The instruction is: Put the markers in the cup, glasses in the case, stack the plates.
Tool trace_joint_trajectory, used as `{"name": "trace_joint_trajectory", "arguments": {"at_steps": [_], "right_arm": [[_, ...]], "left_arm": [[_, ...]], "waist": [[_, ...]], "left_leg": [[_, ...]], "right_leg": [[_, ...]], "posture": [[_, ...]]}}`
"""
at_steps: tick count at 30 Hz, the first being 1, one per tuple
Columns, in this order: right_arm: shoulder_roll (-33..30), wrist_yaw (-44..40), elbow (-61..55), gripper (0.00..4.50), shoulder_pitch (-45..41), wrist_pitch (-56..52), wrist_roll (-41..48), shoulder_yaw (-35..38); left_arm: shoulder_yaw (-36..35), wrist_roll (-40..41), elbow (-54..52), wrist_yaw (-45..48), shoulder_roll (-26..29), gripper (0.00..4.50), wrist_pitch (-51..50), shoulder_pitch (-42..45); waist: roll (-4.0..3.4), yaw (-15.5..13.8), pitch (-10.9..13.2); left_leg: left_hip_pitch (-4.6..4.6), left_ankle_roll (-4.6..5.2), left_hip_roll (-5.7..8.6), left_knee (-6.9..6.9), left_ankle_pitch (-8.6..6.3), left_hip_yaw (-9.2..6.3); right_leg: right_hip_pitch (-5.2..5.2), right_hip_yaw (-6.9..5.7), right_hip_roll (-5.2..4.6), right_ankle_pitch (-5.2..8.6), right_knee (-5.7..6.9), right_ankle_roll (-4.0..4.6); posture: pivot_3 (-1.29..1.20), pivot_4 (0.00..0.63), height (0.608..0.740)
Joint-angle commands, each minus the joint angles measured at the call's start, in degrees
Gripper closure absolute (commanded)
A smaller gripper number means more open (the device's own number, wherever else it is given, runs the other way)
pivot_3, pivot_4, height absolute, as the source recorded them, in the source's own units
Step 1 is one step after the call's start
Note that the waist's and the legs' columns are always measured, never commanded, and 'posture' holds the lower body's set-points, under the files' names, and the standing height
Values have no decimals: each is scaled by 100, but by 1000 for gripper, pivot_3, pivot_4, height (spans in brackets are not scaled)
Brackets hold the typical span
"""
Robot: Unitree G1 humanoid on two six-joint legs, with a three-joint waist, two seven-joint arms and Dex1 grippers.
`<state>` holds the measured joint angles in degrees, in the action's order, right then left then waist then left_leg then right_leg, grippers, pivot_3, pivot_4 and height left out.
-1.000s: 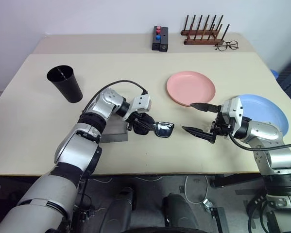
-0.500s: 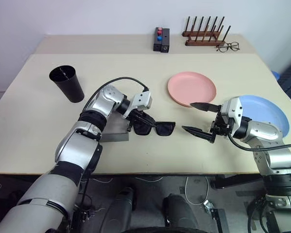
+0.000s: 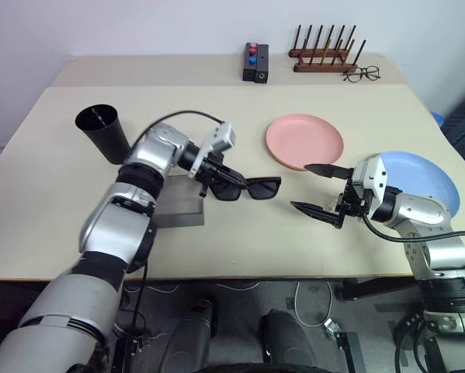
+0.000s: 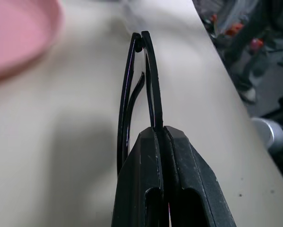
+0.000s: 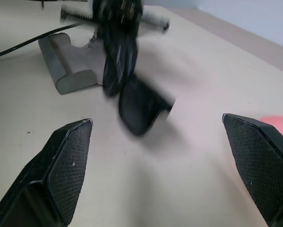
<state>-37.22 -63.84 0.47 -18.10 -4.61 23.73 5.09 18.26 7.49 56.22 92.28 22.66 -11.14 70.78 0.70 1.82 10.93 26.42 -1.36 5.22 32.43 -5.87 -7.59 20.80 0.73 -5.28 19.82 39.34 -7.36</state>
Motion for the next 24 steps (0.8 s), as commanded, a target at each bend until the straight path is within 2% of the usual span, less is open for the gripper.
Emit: {"name": "trace_joint_trajectory", "arguments": {"at_steps": [1,6,11,16,19,24], "right_arm": [[37,-6,-3,0,-126,135,16,23],[41,-41,85,0,-179,162,-1,3],[95,-68,113,0,-240,175,-8,-53],[117,-130,154,0,-297,200,25,-85],[163,-157,83,0,-349,121,153,-94],[287,-72,-215,0,-562,-174,370,-116]], "left_arm": [[353,702,-671,22,528,4491,-476,-1],[758,1448,-1246,22,1444,4491,-1038,-19],[1325,2404,-2072,22,2605,4491,-1567,-234],[1656,2972,-2650,22,3499,4491,-1394,-814],[1656,2928,-2577,22,3718,4491,-819,-1160],[1580,2722,-1891,22,3691,4491,-164,-1475]], "waist": [[0,48,0],[-1,71,2],[-2,74,2],[-6,72,0],[-5,55,1],[-6,51,1]], "left_leg": [[-1,0,0,-2,0,-1],[1,-1,-1,-7,1,0],[0,-1,-2,-14,1,3],[-5,-2,-4,-24,1,10],[-4,-2,-4,-24,2,10],[-3,-4,-3,-24,3,11]], "right_leg": [[0,0,1,0,0,0],[5,5,1,0,0,1],[10,12,2,1,0,2],[14,24,1,2,-1,4],[18,27,1,2,0,4],[23,28,-2,1,0,5]], "posture": [[0,150,740],[0,150,740],[0,150,740],[0,150,740],[0,150,740],[0,150,740]]}}
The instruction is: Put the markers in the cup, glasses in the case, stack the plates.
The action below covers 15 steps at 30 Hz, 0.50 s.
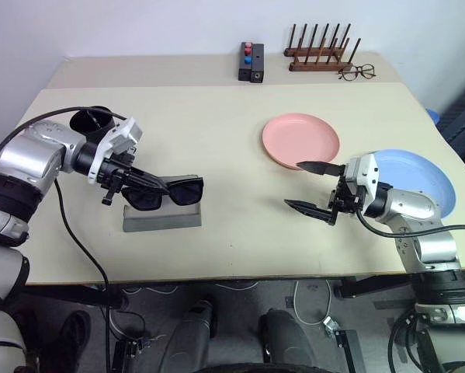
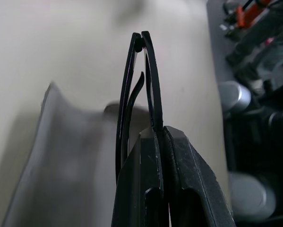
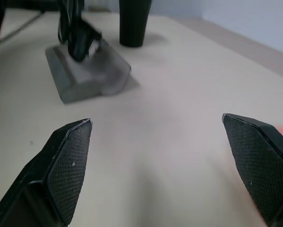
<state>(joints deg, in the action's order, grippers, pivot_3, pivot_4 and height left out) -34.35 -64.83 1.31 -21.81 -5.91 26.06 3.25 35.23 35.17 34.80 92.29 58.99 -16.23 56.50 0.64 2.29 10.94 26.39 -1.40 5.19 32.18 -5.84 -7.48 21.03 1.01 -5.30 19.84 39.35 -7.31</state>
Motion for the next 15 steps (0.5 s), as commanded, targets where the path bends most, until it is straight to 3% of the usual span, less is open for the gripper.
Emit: {"name": "trace_joint_trajectory", "arguments": {"at_steps": [1,15], "right_arm": [[-8,19,-288,0,-204,-46,110,49],[-132,-40,-311,0,-172,-136,51,60]], "left_arm": [[-151,-36,344,21,14,4491,440,-82],[-98,361,643,21,-267,4491,1180,-604]], "waist": [[0,5,0],[0,14,0]], "left_leg": [[1,0,0,-1,0,0],[6,0,0,-4,0,3]], "right_leg": [[3,0,0,0,0,0],[18,2,-12,0,1,1]], "posture": [[0,150,740],[0,150,740]]}}
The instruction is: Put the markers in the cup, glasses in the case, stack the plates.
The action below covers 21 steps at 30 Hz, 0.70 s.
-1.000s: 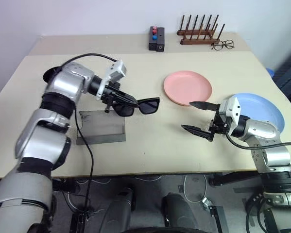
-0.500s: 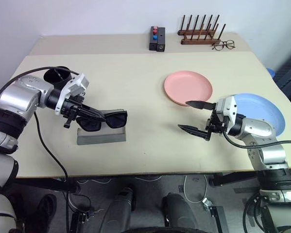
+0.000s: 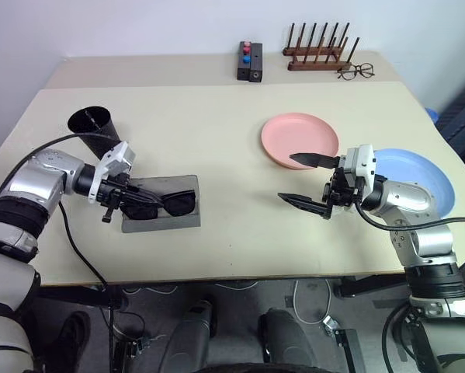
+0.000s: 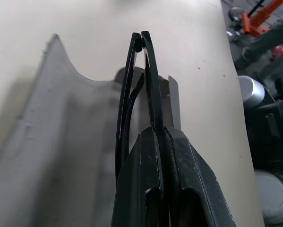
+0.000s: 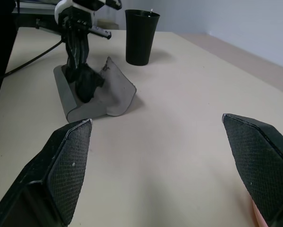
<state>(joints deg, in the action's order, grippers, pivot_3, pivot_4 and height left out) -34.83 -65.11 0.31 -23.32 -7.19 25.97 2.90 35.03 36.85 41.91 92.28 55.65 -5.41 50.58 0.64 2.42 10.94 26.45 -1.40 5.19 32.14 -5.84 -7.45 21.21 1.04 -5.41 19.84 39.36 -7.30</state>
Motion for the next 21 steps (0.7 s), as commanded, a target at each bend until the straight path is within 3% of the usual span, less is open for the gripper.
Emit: {"name": "trace_joint_trajectory", "arguments": {"at_steps": [1,13,16,21], "right_arm": [[-101,-16,-219,0,-4,-11,52,96],[-139,9,-274,0,119,18,-8,88],[-130,14,-263,0,124,35,-36,82],[-127,13,-171,0,67,65,-80,93]], "left_arm": [[-19,216,-94,22,81,4491,43,-21],[393,251,27,22,32,4491,-468,-54],[340,235,161,22,-61,3533,-514,-38],[367,221,213,22,-137,1028,-426,-59]], "waist": [[0,1,0],[0,2,0],[-1,2,-1],[-1,-3,0]], "left_leg": [[0,0,0,0,0,0],[-1,0,1,0,0,3],[-1,0,1,0,0,4],[0,0,1,0,0,4]], "right_leg": [[0,0,-2,0,0,0],[-1,0,5,0,2,0],[0,2,6,0,2,0],[0,1,5,0,2,0]], "posture": [[0,150,740],[0,150,740],[0,150,740],[0,150,740]]}}
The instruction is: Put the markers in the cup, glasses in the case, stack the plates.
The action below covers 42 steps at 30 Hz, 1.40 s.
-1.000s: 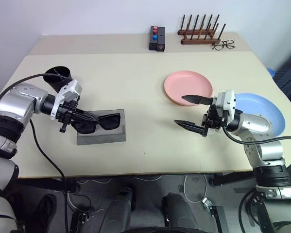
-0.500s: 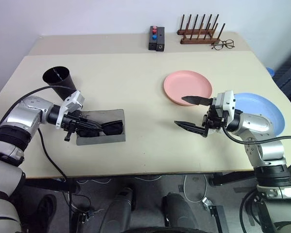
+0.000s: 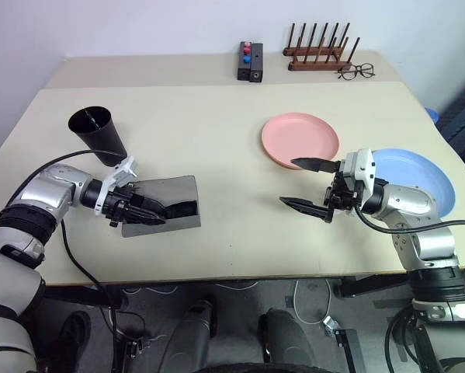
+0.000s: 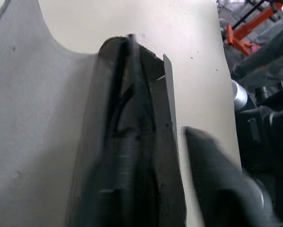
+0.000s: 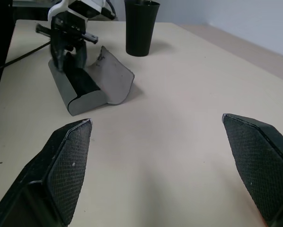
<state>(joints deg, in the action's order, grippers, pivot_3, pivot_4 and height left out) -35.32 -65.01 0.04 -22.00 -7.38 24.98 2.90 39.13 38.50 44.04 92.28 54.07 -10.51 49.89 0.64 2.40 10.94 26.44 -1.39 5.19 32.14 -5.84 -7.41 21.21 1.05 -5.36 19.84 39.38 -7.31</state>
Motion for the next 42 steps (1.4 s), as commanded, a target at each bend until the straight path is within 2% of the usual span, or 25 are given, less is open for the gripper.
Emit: {"name": "trace_joint_trajectory", "arguments": {"at_steps": [1,2,12,19,25,32,34,37,42], "right_arm": [[-78,1,-130,0,-79,86,12,93],[-75,1,-119,0,-92,84,12,93],[-16,38,-67,0,-138,102,9,81],[-1,56,-34,0,-128,119,-6,65],[15,57,14,0,-155,141,-23,60],[69,71,109,0,-244,205,-72,61],[80,59,149,0,-267,215,-80,61],[87,33,222,0,-309,245,-85,51],[123,25,322,0,-410,325,-122,-3]], "left_arm": [[-47,62,-1,22,13,478,108,9],[-48,62,-3,22,7,14,149,11],[237,143,-532,22,282,14,161,-35],[126,-68,-404,22,312,14,480,92],[-225,-175,-184,22,204,14,629,361],[-686,-284,-389,22,230,14,780,322],[-734,-400,-378,22,228,14,581,414],[-946,-384,-278,22,134,849,102,666],[-1932,-842,673,-100,-420,3434,238,1307]], "waist": [[0,1,0],[0,2,0],[0,4,0],[0,-2,0],[0,-2,0],[0,5,0],[0,6,0],[1,-3,0],[6,-23,3]], "left_leg": [[0,0,0,0,0,0],[0,0,0,0,0,0],[0,0,0,-1,0,0],[0,0,0,-1,0,0],[1,0,0,-1,0,0],[0,0,0,-2,0,1],[0,0,-1,-2,0,2],[0,0,-1,-1,0,2],[1,0,1,6,0,-2]], "right_leg": [[-1,0,0,0,0,0],[-1,0,0,0,0,0],[-1,0,-10,0,0,0],[1,0,-10,0,0,1],[1,-1,-7,0,0,1],[-1,-1,-1,0,0,0],[-1,0,1,0,0,0],[-3,0,3,0,1,0],[-1,-8,7,0,-1,-2]], "posture": [[0,150,740],[0,150,740],[0,150,740],[0,150,740],[0,150,740],[0,150,740],[0,150,740],[0,150,740],[0,150,740]]}}
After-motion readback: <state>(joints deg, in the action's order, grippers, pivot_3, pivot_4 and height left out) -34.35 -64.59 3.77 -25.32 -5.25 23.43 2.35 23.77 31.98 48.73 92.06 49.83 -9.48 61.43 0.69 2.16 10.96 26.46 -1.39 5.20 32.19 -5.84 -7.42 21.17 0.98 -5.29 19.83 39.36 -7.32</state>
